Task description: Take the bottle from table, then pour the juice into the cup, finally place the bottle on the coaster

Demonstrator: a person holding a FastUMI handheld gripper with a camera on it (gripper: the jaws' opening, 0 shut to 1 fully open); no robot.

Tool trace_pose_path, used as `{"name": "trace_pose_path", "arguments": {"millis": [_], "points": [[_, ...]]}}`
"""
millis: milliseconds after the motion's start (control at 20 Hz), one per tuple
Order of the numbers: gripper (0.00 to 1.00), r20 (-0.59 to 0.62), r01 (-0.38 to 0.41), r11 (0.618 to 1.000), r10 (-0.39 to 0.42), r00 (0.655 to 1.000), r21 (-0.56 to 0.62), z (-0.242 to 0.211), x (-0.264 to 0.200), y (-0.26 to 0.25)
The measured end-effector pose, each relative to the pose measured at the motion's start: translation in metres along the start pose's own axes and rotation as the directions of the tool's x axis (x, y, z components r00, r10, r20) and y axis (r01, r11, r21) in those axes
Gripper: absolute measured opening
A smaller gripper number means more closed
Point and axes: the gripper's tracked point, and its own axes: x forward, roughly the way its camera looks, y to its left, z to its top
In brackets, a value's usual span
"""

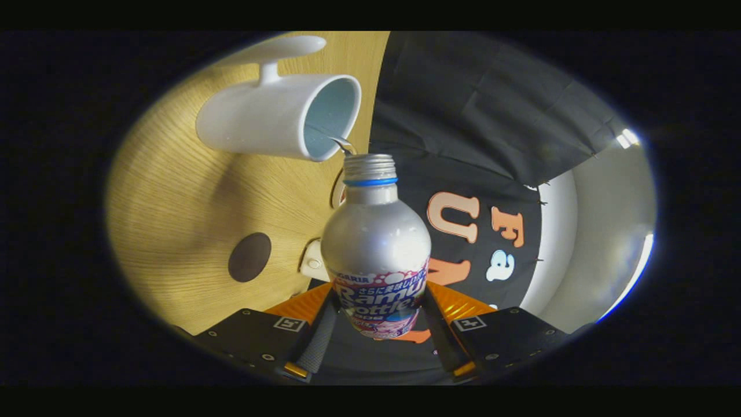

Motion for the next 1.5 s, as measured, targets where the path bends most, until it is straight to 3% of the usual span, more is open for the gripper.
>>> {"name": "trace_pose_path", "arguments": {"millis": [1500], "points": [[0.77,0.033,0.056,0.987,-0.052,0.998,-0.148,-0.003,0.009,-0.013]]}}
